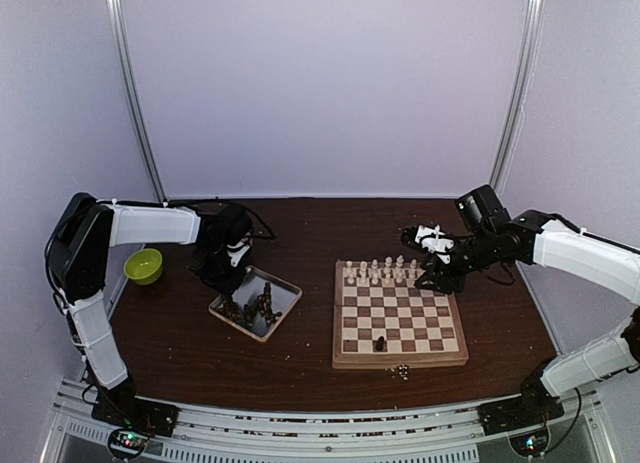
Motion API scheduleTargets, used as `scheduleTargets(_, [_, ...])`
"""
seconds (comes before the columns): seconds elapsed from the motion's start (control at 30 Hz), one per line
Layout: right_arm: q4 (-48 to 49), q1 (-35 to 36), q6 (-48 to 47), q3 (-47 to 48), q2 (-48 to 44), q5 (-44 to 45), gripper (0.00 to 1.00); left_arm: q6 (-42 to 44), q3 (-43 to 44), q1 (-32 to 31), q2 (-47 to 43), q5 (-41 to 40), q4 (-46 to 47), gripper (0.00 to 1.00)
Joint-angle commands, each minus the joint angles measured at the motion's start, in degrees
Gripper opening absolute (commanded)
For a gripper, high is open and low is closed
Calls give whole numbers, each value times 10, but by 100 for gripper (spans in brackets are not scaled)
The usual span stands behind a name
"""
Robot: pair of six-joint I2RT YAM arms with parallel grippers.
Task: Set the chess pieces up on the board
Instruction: Pick up the pawn from the storage box.
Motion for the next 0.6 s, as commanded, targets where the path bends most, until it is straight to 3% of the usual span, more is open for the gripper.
scheduleTargets(0.0, [3,5,-3,-6,3,12,48,4,-6,4,8,6,-1,22])
scheduleTargets(0.33, [2,8,-5,-6,4,17,47,11,6,4,20,32,4,7])
scheduleTargets(0.57, [2,10,-6,-7,6,18,48,16,15,4,8,145,61,5])
